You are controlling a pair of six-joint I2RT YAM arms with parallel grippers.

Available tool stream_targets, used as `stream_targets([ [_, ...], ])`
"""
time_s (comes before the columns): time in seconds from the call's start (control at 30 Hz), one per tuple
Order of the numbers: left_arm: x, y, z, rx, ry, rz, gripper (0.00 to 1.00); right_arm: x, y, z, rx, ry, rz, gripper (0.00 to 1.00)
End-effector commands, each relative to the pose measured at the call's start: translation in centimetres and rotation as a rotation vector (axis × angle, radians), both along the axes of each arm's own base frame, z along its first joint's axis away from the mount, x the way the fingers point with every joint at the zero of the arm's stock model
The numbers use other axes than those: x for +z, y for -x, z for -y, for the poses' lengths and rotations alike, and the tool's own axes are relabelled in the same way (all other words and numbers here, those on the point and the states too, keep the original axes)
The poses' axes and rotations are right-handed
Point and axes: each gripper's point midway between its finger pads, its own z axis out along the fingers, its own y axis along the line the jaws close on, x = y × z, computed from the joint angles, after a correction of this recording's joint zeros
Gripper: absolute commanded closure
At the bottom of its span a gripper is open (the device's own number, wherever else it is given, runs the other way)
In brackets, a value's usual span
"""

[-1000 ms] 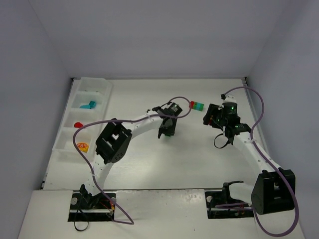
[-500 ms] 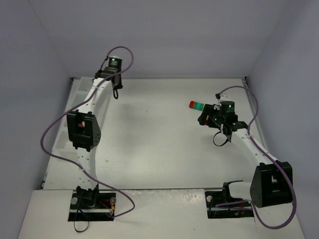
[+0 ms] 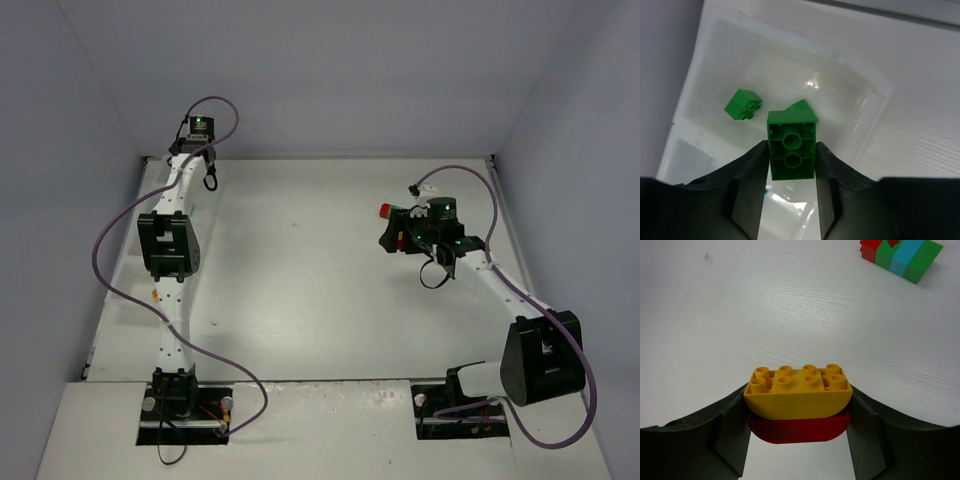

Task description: Sort the legos into containers by color

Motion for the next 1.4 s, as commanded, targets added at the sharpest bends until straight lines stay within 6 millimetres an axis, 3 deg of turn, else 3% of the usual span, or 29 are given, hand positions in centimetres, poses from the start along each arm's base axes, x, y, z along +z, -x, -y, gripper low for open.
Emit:
stream_targets([
  [0.0,6.6,-1.6,-1.1,0.008,-0.001,0.175,0.64,3.2,-1.7,-1.7,0.076,-0.020,0.109,1.00],
  [0.03,6.7,-1.7,-1.0,0.005,0.017,0.181,0.56,3.2,-1.5,-2.2,0.092,-0.016,0.108,1.00],
  [0.17,7.7,-1.2,-0.6,-0.006,0.064,0.199,0.41,3.2,-1.3,-3.9,0.147,0.014,0.124,1.00],
  [0.23,9.3,-0.7,-0.3,-0.016,0.074,0.225,0.34,3.3,-1.3,-4.6,0.171,0.035,0.138,1.00],
  [0.33,10.3,0.6,0.1,-0.027,0.097,0.215,0.33,3.7,-1.1,-5.9,0.214,0.033,0.152,1.00],
  [0.4,10.3,1.6,1.4,-0.060,0.158,0.199,0.33,4.1,-1.0,-6.6,0.244,0.030,0.171,1.00],
  [0.43,12.1,2.4,2.5,-0.090,0.210,0.227,0.33,4.3,-0.9,-6.8,0.265,0.039,0.185,1.00],
  [0.53,13.5,5.1,8.2,-0.265,0.446,0.223,0.33,5.3,-0.6,-7.7,0.311,0.038,0.241,1.00],
  [0.57,13.9,6.2,11.0,-0.362,0.557,0.206,0.33,5.7,-0.5,-7.8,0.318,0.039,0.259,1.00],
  [0.6,15.4,7.6,12.5,-0.420,0.616,0.219,0.33,6.0,-0.4,-8.1,0.326,0.037,0.273,1.00],
  [0.63,14.4,8.8,14.3,-0.451,0.687,0.174,0.32,6.2,-0.4,-8.3,0.329,0.036,0.278,1.00],
  [0.9,16.8,18.9,27.0,-0.832,1.069,-0.076,0.29,7.5,0.7,-10.2,0.437,0.088,0.355,1.00],
  [0.97,16.2,21.0,29.8,-0.887,1.077,-0.140,0.28,7.8,1.1,-11.0,0.467,0.091,0.368,1.00],
  [1.17,14.1,24.9,35.0,-0.977,1.055,-0.262,0.27,7.7,2.2,-13.2,0.541,0.099,0.373,1.00],
  [1.37,12.9,26.4,37.5,-1.025,1.024,-0.308,0.27,7.6,3.1,-14.8,0.584,0.102,0.376,1.00],
])
